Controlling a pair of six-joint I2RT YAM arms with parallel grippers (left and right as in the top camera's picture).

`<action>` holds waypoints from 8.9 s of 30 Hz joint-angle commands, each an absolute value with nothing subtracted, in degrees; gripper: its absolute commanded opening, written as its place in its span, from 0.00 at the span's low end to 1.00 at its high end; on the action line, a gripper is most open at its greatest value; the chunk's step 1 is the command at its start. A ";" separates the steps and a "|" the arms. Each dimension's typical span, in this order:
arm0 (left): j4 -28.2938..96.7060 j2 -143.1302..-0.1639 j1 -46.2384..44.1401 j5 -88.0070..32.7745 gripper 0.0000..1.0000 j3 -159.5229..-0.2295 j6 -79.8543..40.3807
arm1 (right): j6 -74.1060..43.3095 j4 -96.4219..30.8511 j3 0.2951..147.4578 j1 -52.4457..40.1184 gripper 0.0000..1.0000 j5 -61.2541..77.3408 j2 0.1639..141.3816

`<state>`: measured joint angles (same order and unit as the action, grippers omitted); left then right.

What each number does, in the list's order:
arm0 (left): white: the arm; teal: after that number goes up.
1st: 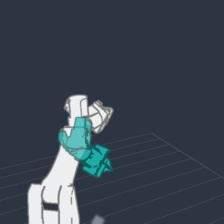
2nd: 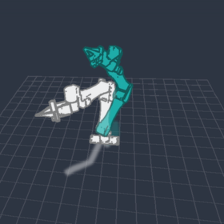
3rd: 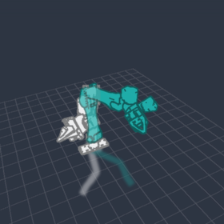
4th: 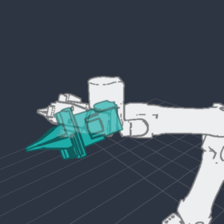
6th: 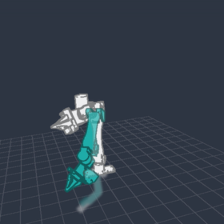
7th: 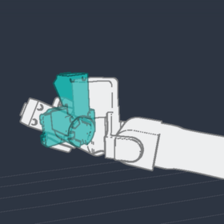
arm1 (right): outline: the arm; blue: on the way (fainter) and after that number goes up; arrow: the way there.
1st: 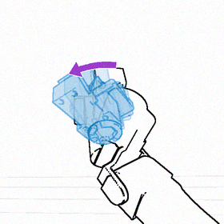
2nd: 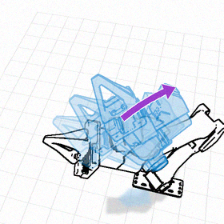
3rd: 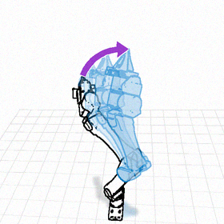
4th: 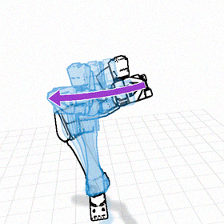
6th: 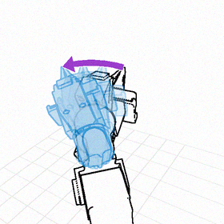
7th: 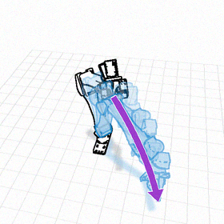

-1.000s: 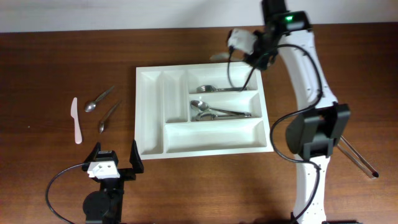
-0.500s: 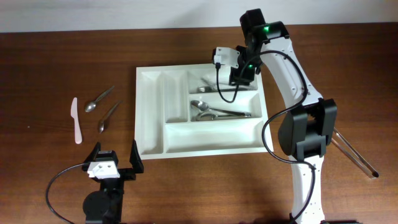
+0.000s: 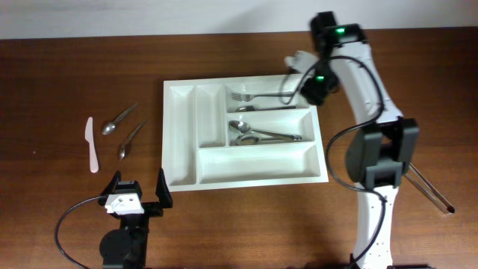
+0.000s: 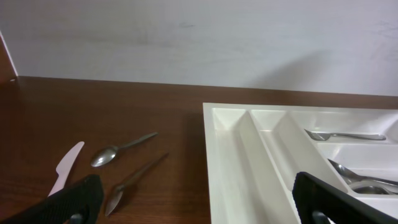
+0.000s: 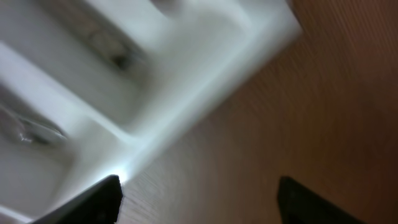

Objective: Pack container
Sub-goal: 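Place the second fork into the upper right compartment, then move the right gripper to the long tongs and grasp them, then lower the tongs into the lower long compartment and release, then lift the right gripper away from the tray toward the right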

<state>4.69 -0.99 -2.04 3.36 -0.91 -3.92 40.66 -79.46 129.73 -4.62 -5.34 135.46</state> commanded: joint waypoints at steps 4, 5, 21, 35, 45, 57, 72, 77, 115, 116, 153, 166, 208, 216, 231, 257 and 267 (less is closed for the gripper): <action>4.62 -0.78 -1.65 2.74 0.99 -0.58 -3.81 | 25.50 -88.14 129.54 7.38 0.72 -2.70 136.03; 4.62 -0.78 -1.65 2.72 0.99 -0.58 -3.79 | 25.36 -88.55 129.54 8.78 0.72 -1.45 136.03; 4.62 -0.78 -1.65 2.74 0.99 -0.58 -3.79 | 22.09 -97.36 129.51 18.92 0.57 -0.03 130.80; 4.62 -0.78 -1.65 2.72 0.99 -0.58 -3.79 | -1.06 -97.06 119.96 27.75 0.61 -0.89 114.45; 4.60 -0.78 -1.65 2.72 0.99 -0.58 -3.79 | -22.15 -84.23 104.09 29.36 0.70 -11.03 113.34; 4.62 -0.78 -1.65 2.72 0.99 -0.58 -3.81 | -67.92 -77.38 83.09 34.61 0.99 -15.94 113.34; 4.62 -0.78 -1.65 2.72 0.99 -0.58 -3.81 | -77.34 -59.51 80.77 34.50 0.99 -5.58 113.34; 4.60 -0.78 -1.65 2.72 0.99 -0.58 -3.79 | -83.09 -60.49 80.77 33.76 0.99 -5.56 113.34; 4.60 -0.78 -1.65 2.72 0.99 -0.58 -3.81 | -84.12 -51.48 72.31 33.28 0.15 -7.68 113.60; 4.62 -0.78 -1.65 2.74 0.99 -0.58 -3.79 | -83.72 -51.27 72.31 33.28 0.14 -7.66 113.60; 4.62 -0.78 -1.65 2.74 0.99 -0.58 -3.79 | 13.56 -33.50 100.05 8.91 0.04 16.64 113.60; 4.62 -0.78 -1.65 2.72 0.99 -0.58 -3.79 | 58.17 -54.39 100.82 -9.45 0.04 20.53 113.58; 4.62 -0.78 -1.65 2.74 0.99 -0.58 -3.81 | 58.08 -68.90 89.84 -26.72 0.03 14.33 114.43; 4.62 -0.78 -1.65 2.74 0.99 -0.58 -3.79 | 58.04 -62.46 83.57 -26.72 0.04 14.33 114.59; 4.62 -0.78 -1.65 2.72 0.99 -0.58 -3.79 | 39.88 -60.62 105.14 -24.58 0.73 1.41 114.30; 4.62 -0.78 -1.69 2.74 0.99 -0.58 -3.79 | 9.13 -62.35 123.02 2.17 0.99 -6.04 114.32; 4.62 -0.78 -1.69 2.74 0.99 -0.58 -3.79 | 9.13 -62.35 123.02 2.17 0.99 -6.04 114.32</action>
<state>4.64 -0.99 -2.07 3.36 -0.91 -3.92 10.02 -62.37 121.95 2.11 -5.56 114.80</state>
